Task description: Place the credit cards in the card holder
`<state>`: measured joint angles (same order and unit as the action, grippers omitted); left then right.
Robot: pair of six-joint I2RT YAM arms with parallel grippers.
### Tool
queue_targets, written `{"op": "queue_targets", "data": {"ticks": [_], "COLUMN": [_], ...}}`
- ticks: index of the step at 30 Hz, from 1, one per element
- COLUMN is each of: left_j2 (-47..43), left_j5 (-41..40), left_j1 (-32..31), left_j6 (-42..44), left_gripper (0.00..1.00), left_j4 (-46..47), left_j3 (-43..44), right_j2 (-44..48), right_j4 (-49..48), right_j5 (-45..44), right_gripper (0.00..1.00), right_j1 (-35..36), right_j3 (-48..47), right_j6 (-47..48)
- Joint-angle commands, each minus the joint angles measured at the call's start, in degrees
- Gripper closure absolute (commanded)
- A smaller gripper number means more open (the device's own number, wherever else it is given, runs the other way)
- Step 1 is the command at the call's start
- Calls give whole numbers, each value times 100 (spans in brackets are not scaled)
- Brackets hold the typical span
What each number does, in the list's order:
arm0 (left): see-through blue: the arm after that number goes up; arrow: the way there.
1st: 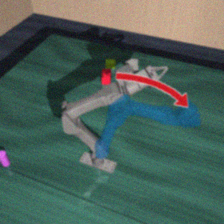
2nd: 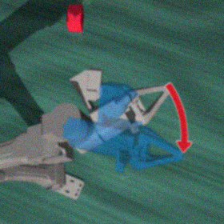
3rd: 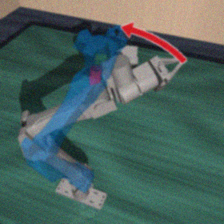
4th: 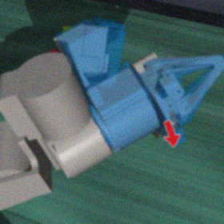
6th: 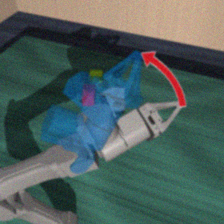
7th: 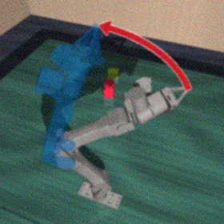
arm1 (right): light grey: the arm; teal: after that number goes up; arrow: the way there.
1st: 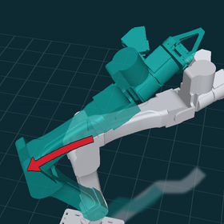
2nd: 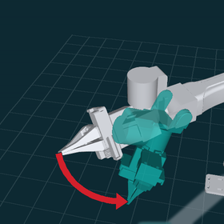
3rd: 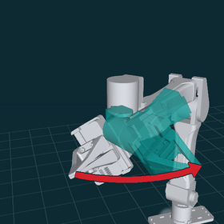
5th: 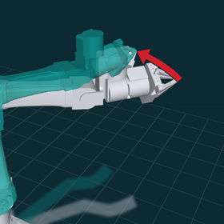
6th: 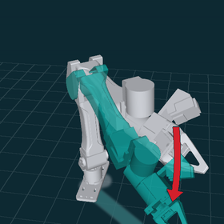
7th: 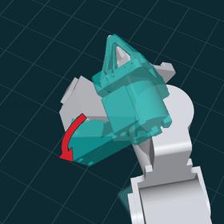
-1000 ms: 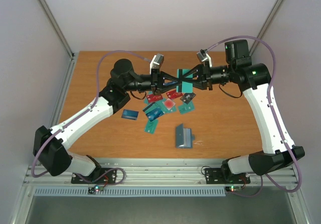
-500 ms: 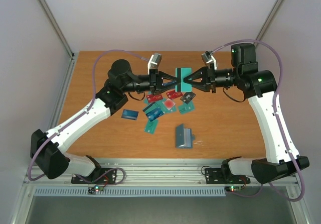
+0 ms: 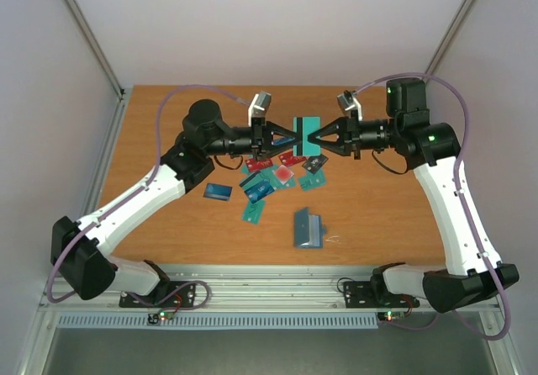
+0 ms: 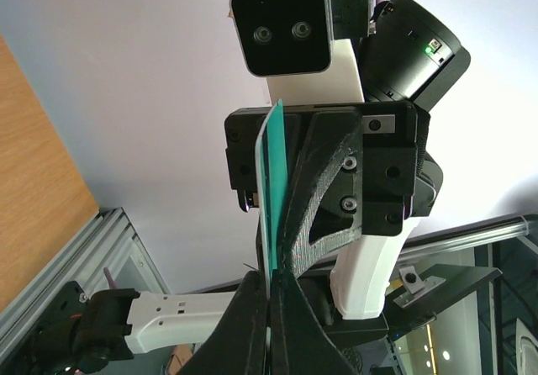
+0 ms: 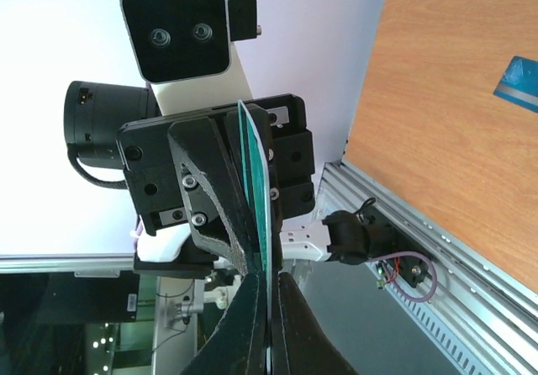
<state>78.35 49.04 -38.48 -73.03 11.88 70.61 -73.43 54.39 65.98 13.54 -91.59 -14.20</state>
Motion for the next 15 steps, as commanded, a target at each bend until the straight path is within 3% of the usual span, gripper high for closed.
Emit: {"op": "queue_targets", "data": {"ticks": [1,2,4,5,7,10,15], "left_j2": [-29,-39,-59,-77,-71,56,350], "left_j5": [29,29,10,-87,-229,-557,-801], "left_j1": [15,8,2,-43,-120,-297,-555], "left_j6": [265,284,480,980,1517,2500,3292], "left_gripper": [100,100,100,100,100,100,100], "left_j4": [-151,-213,-540,-1490,-2363,-3505,-4224], "left_j3": [-83,-97,-67,74,222,417,406], "right_j2": [232,239,245,372,652,1106,1706], "right_j4": [232,559,1354,2145,2309,2130,1474], "right_j5": [-77,-382,-1161,-2179,-2827,-3090,-3280], "right_gripper": [88,65,39,36,36,36,38], "right_j1": [-18,-18,-18,-18,-14,-18,-18], "right_j3": [137,81,-24,217,716,1707,3186], "right_j6": [51,301,756,1084,1151,998,636]}}
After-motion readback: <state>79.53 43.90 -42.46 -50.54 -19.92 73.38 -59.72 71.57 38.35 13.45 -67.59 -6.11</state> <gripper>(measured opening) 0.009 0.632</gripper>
